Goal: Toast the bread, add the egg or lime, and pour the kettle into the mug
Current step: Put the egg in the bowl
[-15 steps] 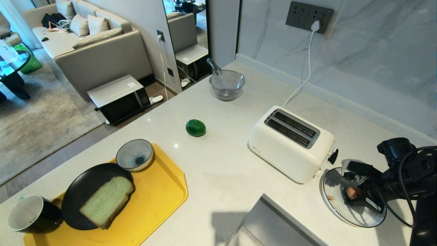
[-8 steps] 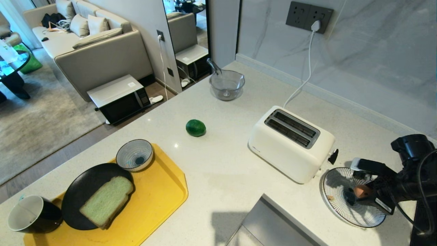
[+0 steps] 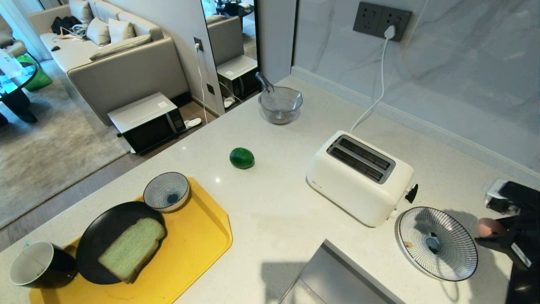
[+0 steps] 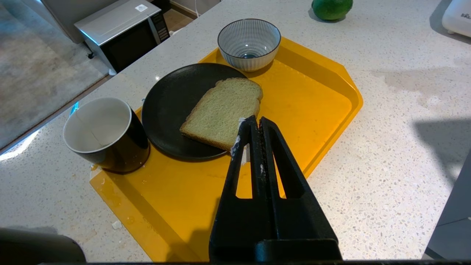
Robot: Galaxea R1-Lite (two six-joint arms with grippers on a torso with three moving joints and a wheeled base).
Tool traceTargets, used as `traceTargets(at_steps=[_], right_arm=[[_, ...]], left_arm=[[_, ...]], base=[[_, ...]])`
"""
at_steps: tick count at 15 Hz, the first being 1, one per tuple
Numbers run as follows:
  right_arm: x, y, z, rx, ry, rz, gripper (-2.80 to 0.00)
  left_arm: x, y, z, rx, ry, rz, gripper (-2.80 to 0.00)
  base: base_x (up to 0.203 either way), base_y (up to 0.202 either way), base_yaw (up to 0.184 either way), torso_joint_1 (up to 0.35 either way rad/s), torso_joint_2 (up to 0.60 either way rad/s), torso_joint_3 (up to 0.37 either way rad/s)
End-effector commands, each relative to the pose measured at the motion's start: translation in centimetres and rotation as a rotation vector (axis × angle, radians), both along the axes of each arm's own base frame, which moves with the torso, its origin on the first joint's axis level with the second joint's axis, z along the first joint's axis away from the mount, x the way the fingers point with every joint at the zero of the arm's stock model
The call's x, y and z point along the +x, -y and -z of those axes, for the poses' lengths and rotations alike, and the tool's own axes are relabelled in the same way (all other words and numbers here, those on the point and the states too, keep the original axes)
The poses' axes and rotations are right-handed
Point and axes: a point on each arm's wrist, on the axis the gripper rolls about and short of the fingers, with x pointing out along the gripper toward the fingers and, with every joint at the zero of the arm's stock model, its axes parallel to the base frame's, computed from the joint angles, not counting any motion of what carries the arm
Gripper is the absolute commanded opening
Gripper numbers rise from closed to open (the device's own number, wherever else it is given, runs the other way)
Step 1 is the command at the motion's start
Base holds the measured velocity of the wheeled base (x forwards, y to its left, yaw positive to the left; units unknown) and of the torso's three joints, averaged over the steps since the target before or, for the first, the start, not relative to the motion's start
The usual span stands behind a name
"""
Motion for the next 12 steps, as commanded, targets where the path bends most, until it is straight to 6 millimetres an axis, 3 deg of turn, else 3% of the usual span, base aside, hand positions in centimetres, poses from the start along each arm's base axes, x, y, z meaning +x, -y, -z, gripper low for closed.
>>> traceTargets(at_steps=[1,7,12], right_arm=[[-3.8,-1.0,-3.4,0.054,0.157,0.08,-2.8],[-9.1,-2.9,-5.9,0.217,0.352,0.173,-2.8],[-10.8,-3.3,-5.8,0.261,0.394,0.207,-2.8]], left_arm=[[0.1,0.0,0.5,0.0,-0.014,0.0,-2.8],[0.1,0.0,0.5,0.0,-0.014,0.0,-2.8],[0.1,0.0,0.5,0.0,-0.014,0.0,-2.8]], base=[[0.0,0.0,0.0,0.0,0.0,0.0],[0.0,0.0,0.0,0.0,0.0,0.0],[0.0,0.0,0.0,0.0,0.0,0.0]])
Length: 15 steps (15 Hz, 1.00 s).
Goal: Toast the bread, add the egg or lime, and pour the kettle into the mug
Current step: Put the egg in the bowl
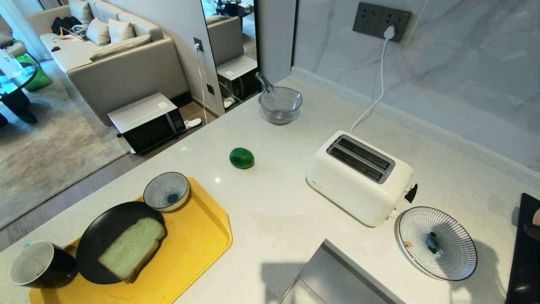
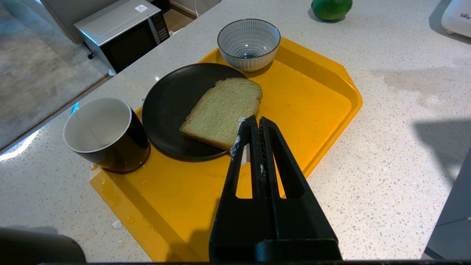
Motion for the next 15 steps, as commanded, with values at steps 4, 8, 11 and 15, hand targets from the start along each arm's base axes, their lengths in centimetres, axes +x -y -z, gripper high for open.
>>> traceTargets(at_steps=[4,8,11,15], right_arm=[[-0.73,-0.19,-0.48,-0.014,0.045,0.0,-2.8],[-0.69,-0.19,-0.59,-0.018,0.05,-0.003,-2.8],[-0.69,-0.19,-0.59,-0.019,0.05,-0.004,-2.8],[-0.73,-0.2,-0.44,-0.017,0.045,-0.003,-2.8]], left_arm=[[0.12,0.0,0.47,0.001,-0.014,0.0,-2.8],[0.12,0.0,0.47,0.001,-0.014,0.0,-2.8],[0.12,0.0,0.47,0.001,-0.014,0.0,-2.8],[0.12,0.0,0.47,0.001,-0.014,0.0,-2.8]], base=[[0.0,0.0,0.0,0.0,0.0,0.0],[-0.001,-0.003,0.027,0.0,0.0,0.001],[-0.001,-0.006,0.171,0.003,0.0,0.002],[-0.002,-0.011,0.176,0.004,0.0,0.002]])
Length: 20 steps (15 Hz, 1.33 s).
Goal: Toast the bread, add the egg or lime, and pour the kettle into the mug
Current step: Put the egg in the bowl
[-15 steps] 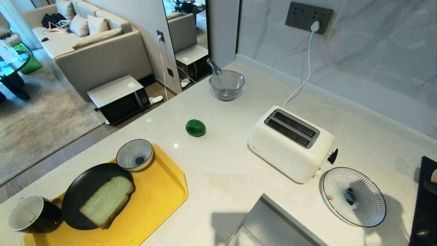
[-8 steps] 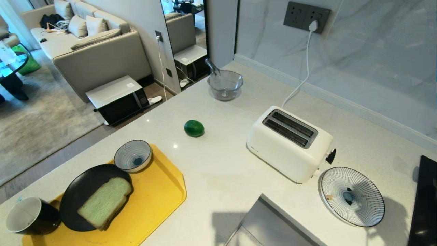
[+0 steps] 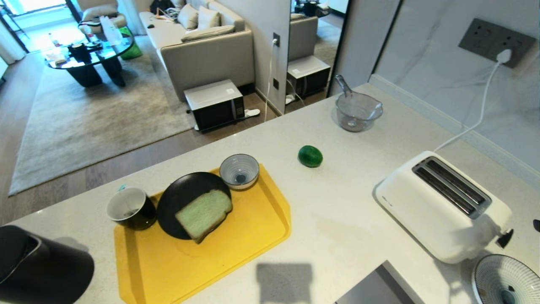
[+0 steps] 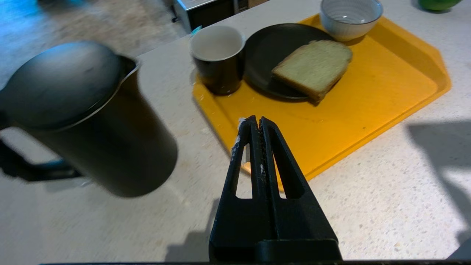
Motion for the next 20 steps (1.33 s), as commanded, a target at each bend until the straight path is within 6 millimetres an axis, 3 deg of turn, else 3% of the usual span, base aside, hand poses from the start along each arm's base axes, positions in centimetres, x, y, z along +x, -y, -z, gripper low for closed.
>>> traceTargets(at_steps=[1,14,20], right_arm=[[0.0,0.0,0.1,-0.001,-0.005,-0.003,-2.8],[0.4,0.1,0.9,-0.015,-0.044,-0.027,-2.8],[1.6,-0.6,0.7,-0.028,-0.101,-0.122,-2.8]], left_arm=[[0.1,0.0,0.5,0.0,-0.014,0.0,-2.8],[0.1,0.0,0.5,0.0,-0.014,0.0,-2.8],[0.1,0.0,0.5,0.0,-0.014,0.0,-2.8]], base=[[0.0,-0.011,0.175,0.002,0.0,0.007],[-0.001,-0.008,0.166,0.004,0.0,0.003],[0.0,-0.001,0.013,0.001,0.0,0.0]])
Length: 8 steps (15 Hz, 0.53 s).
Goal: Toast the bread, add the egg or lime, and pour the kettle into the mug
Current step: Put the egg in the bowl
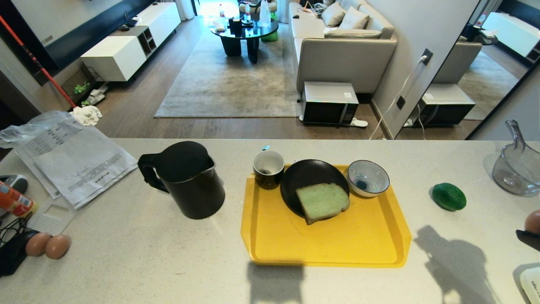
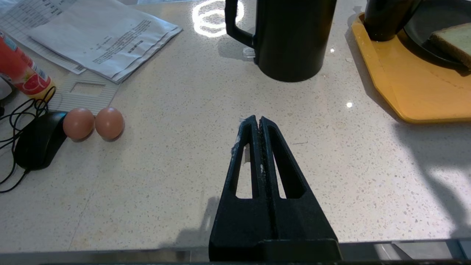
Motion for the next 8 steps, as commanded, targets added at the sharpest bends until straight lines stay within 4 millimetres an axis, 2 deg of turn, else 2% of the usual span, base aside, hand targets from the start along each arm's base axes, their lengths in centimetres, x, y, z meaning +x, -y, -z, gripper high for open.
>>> traceTargets(at_steps=[1,4,8], right_arm=[[0.8,-0.3,-0.6,0.004,-0.054,-0.042,-2.8],[0.8,-1.1,-2.1,0.005,-0.167,-0.092,-2.8],[3.1,-1.4,-2.7,0.002,-0.193,-0.122,-2.8]], left_arm=[[0.1,0.0,0.5,0.0,-0.014,0.0,-2.8],[0.1,0.0,0.5,0.0,-0.014,0.0,-2.8],[0.1,0.0,0.5,0.0,-0.014,0.0,-2.8]], base=[[0.0,0.0,0.0,0.0,0.0,0.0],[0.0,0.0,0.0,0.0,0.0,0.0],[0.0,0.0,0.0,0.0,0.0,0.0]])
